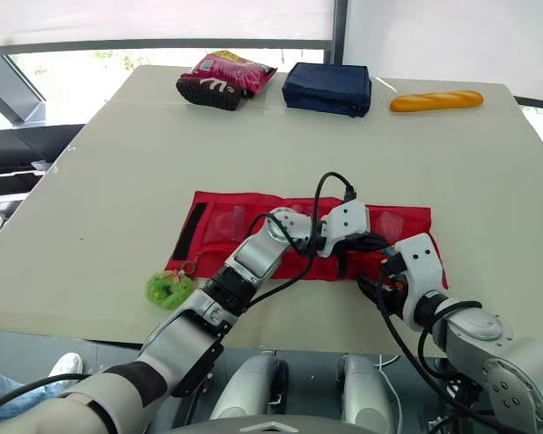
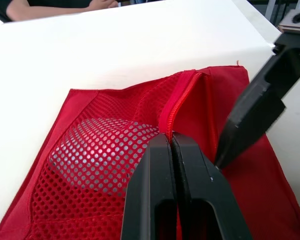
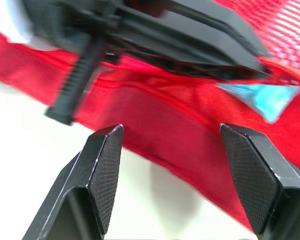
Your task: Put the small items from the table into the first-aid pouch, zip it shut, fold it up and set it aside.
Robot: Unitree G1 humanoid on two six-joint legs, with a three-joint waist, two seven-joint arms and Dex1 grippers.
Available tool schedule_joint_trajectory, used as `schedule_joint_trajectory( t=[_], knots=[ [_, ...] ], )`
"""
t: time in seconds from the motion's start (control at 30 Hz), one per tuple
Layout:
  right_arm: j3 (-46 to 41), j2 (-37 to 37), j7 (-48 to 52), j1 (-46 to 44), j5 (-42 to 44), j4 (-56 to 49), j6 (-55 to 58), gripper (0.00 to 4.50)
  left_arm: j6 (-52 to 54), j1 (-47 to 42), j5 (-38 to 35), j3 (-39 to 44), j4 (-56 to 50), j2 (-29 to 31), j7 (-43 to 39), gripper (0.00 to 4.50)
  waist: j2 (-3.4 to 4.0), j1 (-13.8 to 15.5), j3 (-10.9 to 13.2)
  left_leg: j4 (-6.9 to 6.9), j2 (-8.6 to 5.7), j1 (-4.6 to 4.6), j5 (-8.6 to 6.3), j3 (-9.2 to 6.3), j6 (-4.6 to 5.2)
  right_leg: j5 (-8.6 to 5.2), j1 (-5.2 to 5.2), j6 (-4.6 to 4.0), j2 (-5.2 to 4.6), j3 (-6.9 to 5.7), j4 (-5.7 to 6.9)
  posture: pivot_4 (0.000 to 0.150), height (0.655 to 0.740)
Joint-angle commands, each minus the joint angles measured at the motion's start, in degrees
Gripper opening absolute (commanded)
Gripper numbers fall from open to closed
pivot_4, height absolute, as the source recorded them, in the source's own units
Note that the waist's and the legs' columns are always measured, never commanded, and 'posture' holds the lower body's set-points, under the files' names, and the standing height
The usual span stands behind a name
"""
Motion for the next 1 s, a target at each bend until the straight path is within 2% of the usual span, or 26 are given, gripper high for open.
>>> schedule_joint_trajectory(
  t=[0.03, 0.13, 0.23, 0.27, 0.33, 0.37, 0.43, 0.53, 0.57, 0.6, 0.63, 0.67, 0.73, 0.77, 0.83, 0.93, 1.0],
  knots=[
    [-3.71, -3.08, 7.61, 4.78, 0.4, -4.9, -8.75, 3.26, -1.56, -0.5, -0.18, 0.62, -0.61, -0.64, 0.58, 0.0, 0.0, 0.19, 0.0, 0.0, 0.0, -0.02, 0.0, -0.01, 0.0, 0.0, 0.0, 0.0, 0.0, -0.01, -0.02, 0.15, 0.7164],
    [-10.65, -5.63, 13.61, 12.33, -1.72, -5.11, -16.37, 3.26, -1.85, -0.55, -0.29, 0.76, -0.32, -0.51, 0.55, 0.0, -0.03, 0.16, 0.01, 0.0, -0.02, -0.04, 0.0, -0.02, 0.01, -0.01, 0.01, 0.04, -0.03, -0.03, -0.07, 0.15, 0.7164],
    [-18.52, -5.69, 15.53, 17.34, -2.61, -0.41, -19.91, 3.26, -2.16, -0.49, -0.77, 0.82, -0.54, -0.6, 0.07, 0.0, -0.03, 0.16, 0.01, 0.0, -0.01, -0.01, 0.0, -0.01, 0.01, -0.02, 0.05, 0.06, -0.03, -0.03, -0.1, 0.15, 0.7164],
    [-20.73, -5.47, 15.92, 18.76, -3.18, 1.67, -21.01, 3.68, -2.25, -0.32, -0.97, 0.7, -0.87, -0.64, -0.27, 0.0, -0.03, 0.16, 0.01, 0.0, 0.0, 0.0, 0.0, -0.01, 0.01, -0.02, 0.05, 0.06, -0.02, -0.03, -0.1, 0.15, 0.7164],
    [-23.12, -4.18, 15.88, 20.13, -3.2, 4.83, -22.38, 4.07, -2.07, 0.0, -1.39, 0.49, -1.41, -0.79, -0.94, 0.0, -0.03, 0.16, 0.01, 0.0, 0.0, 0.02, 0.0, 0.01, 0.01, -0.02, 0.05, 0.06, -0.02, -0.02, -0.09, 0.15, 0.7164],
    [-23.44, -3.82, 15.88, 20.46, -3.26, 5.68, -23.04, 4.46, -1.95, 0.08, -1.5, 0.47, -1.53, -0.85, -1.13, 0.0, -0.02, 0.14, 0.01, 0.0, 0.0, 0.02, 0.0, 0.0, 0.01, -0.02, 0.05, 0.05, -0.01, -0.03, -0.09, 0.15, 0.7164],
    [-23.33, -2.56, 15.05, 20.72, -3.17, 7.41, -23.54, 4.46, 0.01, 0.01, -2.52, 0.88, -2.05, -1.12, -1.94, 0.0, -0.01, 0.08, 0.01, 0.0, 0.01, 0.03, -0.01, 0.02, 0.01, -0.02, 0.04, 0.04, -0.01, 0.0, -0.08, 0.15, 0.7164],
    [-22.56, -0.27, 13.51, 20.32, -1.0, 9.22, -22.34, 4.5, 3.61, -0.28, -5.05, 2.44, -4.31, -0.99, -3.25, 0.96, -0.01, 0.12, 0.01, 0.0, 0.03, 0.03, 0.0, 0.01, 0.01, -0.03, 0.04, 0.04, -0.01, -0.01, -0.06, 0.15, 0.7164],
    [-22.17, 0.4, 13.34, 19.97, 0.3, 9.72, -21.77, 4.5, 3.33, -0.09, -5.79, 2.98, -5.37, -0.54, -3.83, 1.42, 0.02, 0.13, -0.01, 0.0, 0.04, 0.02, 0.0, 0.02, 0.01, -0.03, 0.04, 0.04, -0.01, -0.01, -0.07, 0.15, 0.7164],
    [-21.89, 0.97, 13.12, 19.7, 1.41, 10.17, -21.29, 4.5, 3.17, 0.2, -6.43, 3.39, -6.42, -0.07, -4.4, 2.06, 0.02, 0.13, -0.01, 0.0, 0.05, 0.02, -0.01, 0.02, 0.01, -0.03, 0.03, 0.04, -0.02, 0.0, -0.07, 0.15, 0.7164],
    [-21.37, 1.4, 13.03, 19.39, 2.01, 10.89, -20.99, 4.5, 3.29, 0.68, -7.5, 3.96, -7.9, 0.63, -5.46, 2.12, 0.01, 0.06, -0.01, 0.0, 0.05, 0.03, -0.01, 0.02, 0.01, -0.03, 0.04, 0.04, -0.03, 0.01, -0.07, 0.15, 0.7164],
    [-20.81, 1.69, 12.99, 19.16, 2.23, 11.6, -20.83, 4.5, 3.58, 1.25, -8.86, 4.49, -9.64, 1.45, -6.78, 2.63, 0.03, 0.03, -0.01, 0.0, 0.05, 0.02, -0.01, 0.02, 0.01, -0.03, 0.03, 0.03, -0.01, 0.0, -0.07, 0.15, 0.7164],
    [-19.47, 1.8, 12.86, 18.82, 1.89, 13.07, -20.71, 4.5, 4.28, 2.65, -12.21, 5.49, -13.96, 3.81, -10.51, 3.01, 0.08, 0.06, -0.03, 0.0, 0.15, 0.04, -0.01, 0.03, 0.01, -0.03, 0.03, -0.02, -0.01, 0.01, -0.06, 0.15, 0.7164],
    [-18.68, 1.71, 13.22, 18.68, 1.79, 13.67, -20.9, 4.5, 5.32, 3.29, -14.3, 6.29, -16.51, 5.56, -12.69, 3.56, 0.08, -0.03, -0.03, -0.01, 0.17, 0.04, -0.01, 0.03, 0.01, -0.08, 0.03, -0.14, -0.01, 0.02, -0.05, 0.15, 0.7164],
    [-17.46, 1.55, 13.91, 18.5, 2.11, 14.64, -21.05, 4.5, 7.87, 3.88, -17.74, 8.07, -20.25, 8.67, -15.17, 4.28, 0.11, 0.03, -0.03, -0.01, 0.23, 0.05, 0.0, 0.05, 0.0, -0.01, 0.03, -0.3, 0.0, 0.03, -0.04, 0.15, 0.7164],
    [-16.21, 1.18, 14.46, 16.83, 2.48, 17.06, -21.13, 4.5, 10.98, 3.96, -21.56, 11.93, -23.78, 15.25, -18.11, 4.41, 0.13, -0.14, -0.03, 0.0, 0.25, 0.08, 0.0, 0.07, 0.0, -0.03, 0.03, -0.32, 0.0, 0.05, -0.02, 0.15, 0.7164],
    [-15.67, 0.77, 14.71, 14.69, 1.96, 19.67, -21.61, 4.5, 10.12, 4.88, -21.4, 13.97, -24.94, 20.53, -19.5, 4.41, 0.14, -0.09, -0.04, -0.01, 0.28, 0.16, 0.0, 0.1, 0.0, -0.14, 0.07, -0.18, 0.03, 0.08, -0.01, 0.15, 0.7164]
  ],
)
